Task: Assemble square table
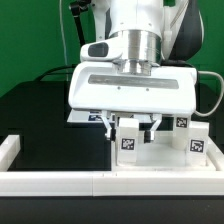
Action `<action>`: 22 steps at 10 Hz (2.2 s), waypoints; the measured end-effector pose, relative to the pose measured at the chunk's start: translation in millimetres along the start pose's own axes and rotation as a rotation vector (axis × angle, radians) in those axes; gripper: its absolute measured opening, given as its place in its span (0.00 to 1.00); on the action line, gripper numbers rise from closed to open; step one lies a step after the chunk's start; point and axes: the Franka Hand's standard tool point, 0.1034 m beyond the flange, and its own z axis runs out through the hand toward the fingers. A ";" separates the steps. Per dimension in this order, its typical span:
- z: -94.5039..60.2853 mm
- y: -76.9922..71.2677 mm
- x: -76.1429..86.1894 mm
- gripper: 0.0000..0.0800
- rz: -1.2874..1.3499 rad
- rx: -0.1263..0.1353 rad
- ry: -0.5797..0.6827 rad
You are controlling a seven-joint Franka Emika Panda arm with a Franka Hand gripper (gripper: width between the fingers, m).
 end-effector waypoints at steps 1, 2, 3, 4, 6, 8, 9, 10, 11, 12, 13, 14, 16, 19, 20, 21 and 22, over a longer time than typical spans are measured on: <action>0.0 0.0 0.0 0.62 -0.001 0.000 0.000; 0.0 0.0 0.0 0.78 -0.002 0.000 0.000; 0.0 0.0 0.0 0.80 -0.004 0.000 0.000; 0.0 0.0 0.0 0.80 -0.006 0.000 0.000; 0.0 0.0 0.0 0.81 -0.007 0.000 0.000; -8.1 9.1 4.0 0.81 -0.002 0.024 -0.122; -15.5 12.0 12.3 0.81 0.020 0.040 -0.167; -14.1 8.8 13.5 0.81 0.022 0.051 -0.206; -11.7 5.2 14.0 0.81 0.035 0.060 -0.256; -9.1 5.0 18.3 0.81 0.039 0.066 -0.293; -6.2 10.3 23.8 0.81 0.046 0.068 -0.318; -2.1 20.9 25.2 0.81 0.054 0.072 -0.365; -0.3 24.8 22.5 0.81 0.074 0.073 -0.396; 0.3 24.5 22.1 0.81 0.090 0.069 -0.397; 0.3 24.5 22.1 0.60 0.090 0.069 -0.397; 0.4 24.1 22.0 0.43 0.110 0.066 -0.397; 0.5 23.1 21.8 0.37 0.187 0.052 -0.401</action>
Offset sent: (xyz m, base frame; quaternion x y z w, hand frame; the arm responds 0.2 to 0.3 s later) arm 0.0000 0.0000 0.0000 0.0000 0.0000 0.0000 1.0000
